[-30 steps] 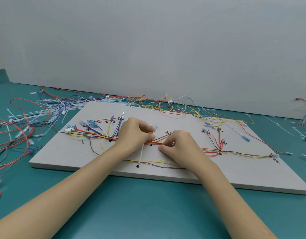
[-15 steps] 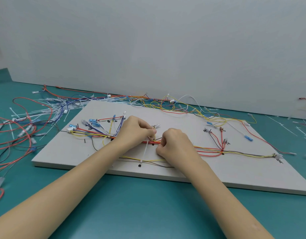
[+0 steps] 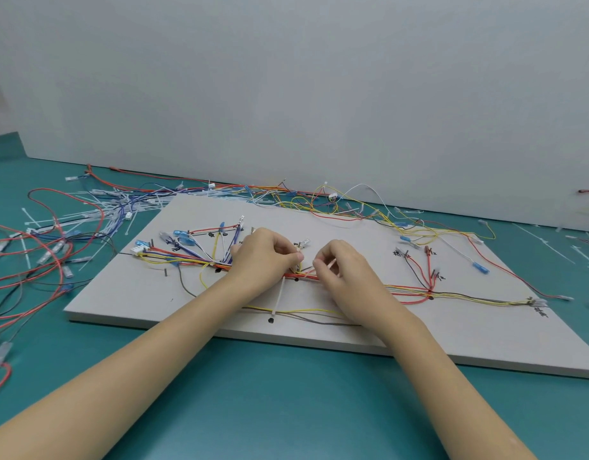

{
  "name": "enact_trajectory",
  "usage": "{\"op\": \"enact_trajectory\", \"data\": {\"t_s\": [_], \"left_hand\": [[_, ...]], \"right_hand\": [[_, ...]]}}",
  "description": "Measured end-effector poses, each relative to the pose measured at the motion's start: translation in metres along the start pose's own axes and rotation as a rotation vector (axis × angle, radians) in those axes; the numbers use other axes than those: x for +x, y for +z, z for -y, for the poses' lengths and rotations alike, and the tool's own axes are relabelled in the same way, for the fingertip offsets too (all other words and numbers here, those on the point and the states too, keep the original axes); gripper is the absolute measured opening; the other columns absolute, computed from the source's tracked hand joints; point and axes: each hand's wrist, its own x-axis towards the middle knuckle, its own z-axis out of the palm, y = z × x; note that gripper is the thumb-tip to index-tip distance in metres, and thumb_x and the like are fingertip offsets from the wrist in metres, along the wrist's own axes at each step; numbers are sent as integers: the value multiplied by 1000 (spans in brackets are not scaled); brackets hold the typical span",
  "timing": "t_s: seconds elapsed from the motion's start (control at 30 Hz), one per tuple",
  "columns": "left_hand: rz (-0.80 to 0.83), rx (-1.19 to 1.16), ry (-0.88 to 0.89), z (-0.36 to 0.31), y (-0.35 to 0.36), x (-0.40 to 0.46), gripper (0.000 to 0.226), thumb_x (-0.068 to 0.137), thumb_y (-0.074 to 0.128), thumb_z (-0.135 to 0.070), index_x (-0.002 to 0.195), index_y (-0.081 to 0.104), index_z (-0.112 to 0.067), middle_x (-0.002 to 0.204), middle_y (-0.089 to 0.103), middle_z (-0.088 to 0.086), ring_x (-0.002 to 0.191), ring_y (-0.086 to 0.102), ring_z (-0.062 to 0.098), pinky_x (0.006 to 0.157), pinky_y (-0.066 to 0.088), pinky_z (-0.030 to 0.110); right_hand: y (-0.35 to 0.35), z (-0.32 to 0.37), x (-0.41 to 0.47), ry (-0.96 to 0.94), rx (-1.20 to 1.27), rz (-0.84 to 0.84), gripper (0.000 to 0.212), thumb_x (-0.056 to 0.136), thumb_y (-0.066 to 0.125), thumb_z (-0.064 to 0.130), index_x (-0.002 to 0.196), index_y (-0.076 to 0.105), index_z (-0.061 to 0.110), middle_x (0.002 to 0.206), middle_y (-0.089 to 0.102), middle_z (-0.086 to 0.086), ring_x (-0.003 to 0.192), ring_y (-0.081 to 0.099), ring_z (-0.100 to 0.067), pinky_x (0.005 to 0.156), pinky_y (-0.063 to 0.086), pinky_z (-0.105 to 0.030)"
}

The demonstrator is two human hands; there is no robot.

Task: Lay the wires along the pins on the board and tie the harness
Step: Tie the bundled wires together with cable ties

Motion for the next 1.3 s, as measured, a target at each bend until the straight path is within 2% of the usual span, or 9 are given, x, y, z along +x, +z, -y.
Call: {"op": "enact_trajectory", "data": {"t_s": [0.1,0.17,0.23,0.3,0.4,0.63,0.87,1.03,1.3], "left_hand": [[-93,107,13,-3,2,-2,17,77,75,-42,64,70,-32,62,66,-18,81,59,4,76,22,35],[-99,97,16,-3,2,-3,18,77,75,-43,63,69,-33,62,65,-18,81,60,5,74,20,35],[-93,57,20,-3,2,-3,19,77,75,-41,61,67,-33,63,65,-17,82,61,7,76,23,35],[-62,-17,36,-3,2,-3,20,78,76,-34,60,66,-33,66,67,-14,83,65,11,84,36,38],[-5,-121,55,-1,-2,-2,11,78,78,-22,69,73,-24,70,72,-5,79,69,15,83,52,41],[41,-140,71,2,-7,1,4,80,78,-20,78,78,-16,74,74,0,77,69,13,75,52,29],[88,-239,45,5,-10,1,4,79,78,-15,79,78,-11,75,75,4,74,70,15,76,54,30],[90,-282,14,5,-9,1,4,75,79,-9,78,77,-12,76,75,4,81,72,19,82,55,34],[55,-312,72,8,-6,-1,5,75,80,-8,79,76,-9,74,74,5,73,72,17,79,57,36]], "right_hand": [[4,4,1,25,154,-35,13,97,53,18,85,53,20,85,56,7,69,48,3,62,36,-11],[7,7,1,96,273,-31,13,98,53,18,84,53,20,81,59,1,59,50,-1,57,41,-17],[8,9,1,176,436,-24,11,99,51,15,87,52,13,81,61,-7,59,55,-12,49,45,-25],[7,12,1,215,586,-22,12,100,47,10,88,51,9,83,64,-9,66,57,-27,45,45,-30],[6,18,1,284,747,-13,14,102,42,8,90,48,6,83,67,-10,66,62,-30,49,51,-31],[7,26,4,453,953,-126,12,98,51,6,92,60,0,74,69,-16,61,68,-22,62,60,-26],[15,25,0,492,1059,-213,17,87,65,-1,104,64,-3,79,74,-14,68,72,-19,72,60,-24],[15,22,1,500,1088,-197,8,91,61,-1,97,66,-3,75,74,-12,65,71,-19,67,60,-23],[11,23,2,485,902,-73,15,94,57,3,84,68,1,69,66,-10,52,61,-10,46,48,-17]]}}
